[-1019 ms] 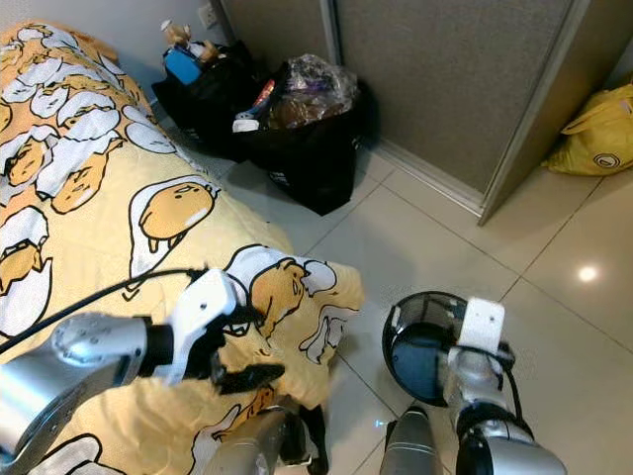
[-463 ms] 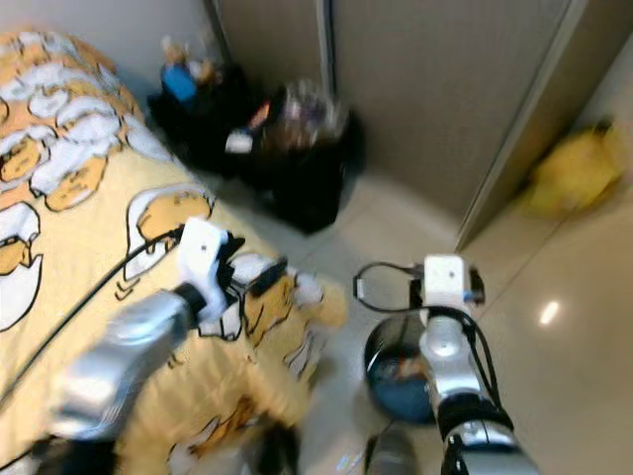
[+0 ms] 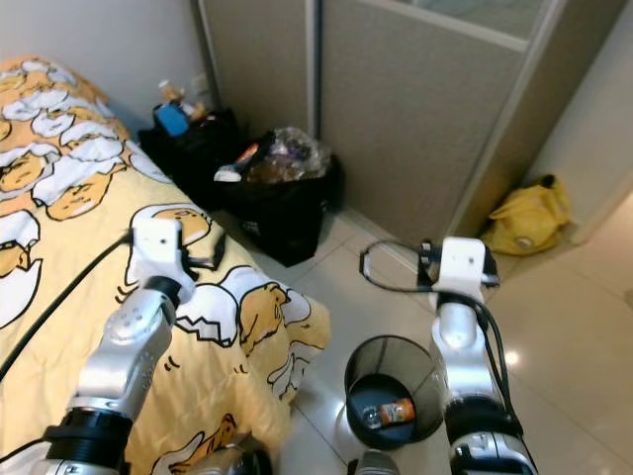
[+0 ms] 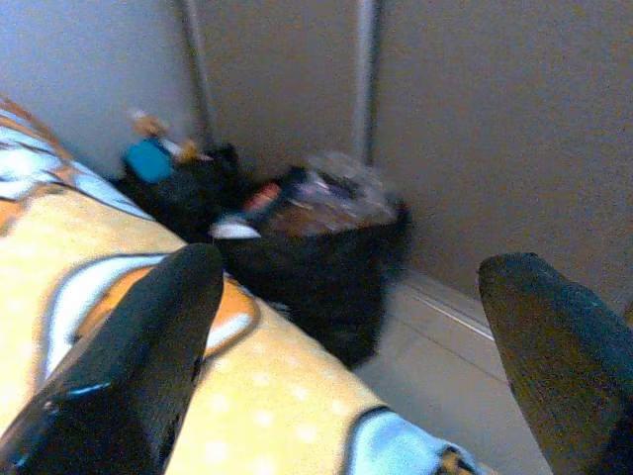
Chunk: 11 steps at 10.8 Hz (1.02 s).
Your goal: Clean up the room
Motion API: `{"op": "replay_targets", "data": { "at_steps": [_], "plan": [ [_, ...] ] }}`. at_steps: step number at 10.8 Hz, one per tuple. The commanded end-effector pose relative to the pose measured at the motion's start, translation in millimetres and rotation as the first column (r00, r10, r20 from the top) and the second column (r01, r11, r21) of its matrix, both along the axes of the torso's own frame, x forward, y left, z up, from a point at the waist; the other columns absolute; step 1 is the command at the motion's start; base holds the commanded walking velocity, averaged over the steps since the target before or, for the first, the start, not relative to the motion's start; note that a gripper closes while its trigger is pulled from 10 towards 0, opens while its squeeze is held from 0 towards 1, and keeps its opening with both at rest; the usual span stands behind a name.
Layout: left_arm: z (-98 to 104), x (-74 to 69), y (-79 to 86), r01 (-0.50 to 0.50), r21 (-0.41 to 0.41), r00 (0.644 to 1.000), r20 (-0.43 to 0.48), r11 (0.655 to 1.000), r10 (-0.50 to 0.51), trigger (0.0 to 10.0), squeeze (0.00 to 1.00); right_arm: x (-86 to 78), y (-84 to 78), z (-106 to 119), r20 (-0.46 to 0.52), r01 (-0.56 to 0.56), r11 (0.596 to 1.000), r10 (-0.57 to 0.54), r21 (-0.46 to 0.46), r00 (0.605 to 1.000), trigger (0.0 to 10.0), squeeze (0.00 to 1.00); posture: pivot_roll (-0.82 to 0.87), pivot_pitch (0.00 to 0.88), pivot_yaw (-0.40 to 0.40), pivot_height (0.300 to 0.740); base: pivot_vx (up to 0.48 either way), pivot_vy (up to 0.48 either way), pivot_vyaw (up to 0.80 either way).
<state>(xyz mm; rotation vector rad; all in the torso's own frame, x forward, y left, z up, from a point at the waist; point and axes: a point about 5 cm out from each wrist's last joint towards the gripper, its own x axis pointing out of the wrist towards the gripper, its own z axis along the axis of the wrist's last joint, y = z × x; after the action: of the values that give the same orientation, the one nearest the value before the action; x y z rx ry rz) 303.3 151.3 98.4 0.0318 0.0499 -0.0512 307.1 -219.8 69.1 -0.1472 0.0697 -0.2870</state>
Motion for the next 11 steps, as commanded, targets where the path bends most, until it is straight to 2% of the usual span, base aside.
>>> {"op": "replay_targets", "data": {
  "at_steps": [1, 2, 3, 4, 5, 7, 8, 9, 11],
  "plan": [
    [-5.1, -6.1, 2.3, -0.033, 0.014, 0.999, 0.023, 0.999, 0.032, 10.0, 0.0, 0.2, 9.2, 9.6, 0.051, -0.063, 0.998, 0.062, 0.027, 0.997, 10.0, 0.0, -0.13, 0.0, 0.04, 0.74, 0.0, 0.0, 0.0],
    [-12.7, -15.8, -11.4, 0.011, -0.012, 1.0, 0.023, 1.0, -0.01, 10.0, 0.0, -8.2, 27.0, 11.9, 0.083, -0.185, 0.983, 0.185, 0.002, 0.979, 10.0, 0.0, -0.13, 0.0, 0.039, 0.74, 0.0, 0.0, 0.0],
    [-13.3, -13.9, -12.9, 0.002, -0.041, 1.0, 0.023, 0.999, -0.001, 10.0, 0.0, -11.0, 31.1, 7.9, 0.071, -0.208, 0.978, 0.207, 0.008, 0.976, 10.0, 0.0, -0.13, 0.0, 0.037, 0.74, 0.0, 0.0, 0.0],
    [-6.0, -4.9, -11.9, 0.006, -0.039, 0.998, 0.06, 0.999, -0.004, 10.0, 0.0, -11.4, 33.7, 0.6, 0.036, -0.198, 0.979, 0.196, 0.045, 0.98, 10.0, 0.0, -0.12, 0.0, 0.036, 0.74, 0.0, 0.472, 0.73],
    [-4.6, -3.4, -15.0, 0.043, -0.017, 0.997, 0.063, 0.999, -0.042, 10.0, 0.0, -11.7, 37.8, 0.7, 0.032, -0.212, 0.976, 0.211, 0.051, 0.977, 10.0, 0.0, -0.12, 0.0, 0.039, 0.74, 0.0, 0.382, 0.73],
    [-6.5, -2.1, -10.9, 0.009, -0.023, 0.999, 0.053, 1.0, -0.008, 10.0, 0.0, -13.6, 43.5, -5.6, -0.006, -0.245, 0.967, 0.246, 0.068, 0.969, 10.0, 0.0, -0.1, 0.0, 0.038, 0.74, 0.0, 0.0, 0.72],
    [-8.1, -4.4, -12.2, 0.017, 0.004, 0.998, 0.053, 1.0, -0.017, 10.0, 0.0, -14.0, 46.2, -6.3, -0.009, -0.257, 0.964, 0.258, 0.068, 0.966, 10.0, 0.0, -0.1, 0.0, 0.035, 0.74, 0.0, 0.0, 0.72],
    [-11.3, -10.5, -19.4, 0.037, 0.002, 0.998, 0.048, 0.999, -0.037, 10.0, 0.0, -14.9, 51.0, -11.3, -0.033, -0.283, 0.954, 0.287, 0.098, 0.957, 10.0, 0.0, -0.09, 0.0, 0.034, 0.74, 0.0, -0.48, 0.69],
    [-8.7, -12.0, -13.9, 0.013, 0.025, 0.998, 0.062, 1.0, -0.015, 10.0, 0.0, -15.5, 52.8, -15.6, -0.056, -0.288, 0.95, 0.297, 0.124, 0.953, 10.0, 0.0, -0.07, 0.0, 0.027, 0.74, 0.0, -0.48, 0.68]
  ]
}}
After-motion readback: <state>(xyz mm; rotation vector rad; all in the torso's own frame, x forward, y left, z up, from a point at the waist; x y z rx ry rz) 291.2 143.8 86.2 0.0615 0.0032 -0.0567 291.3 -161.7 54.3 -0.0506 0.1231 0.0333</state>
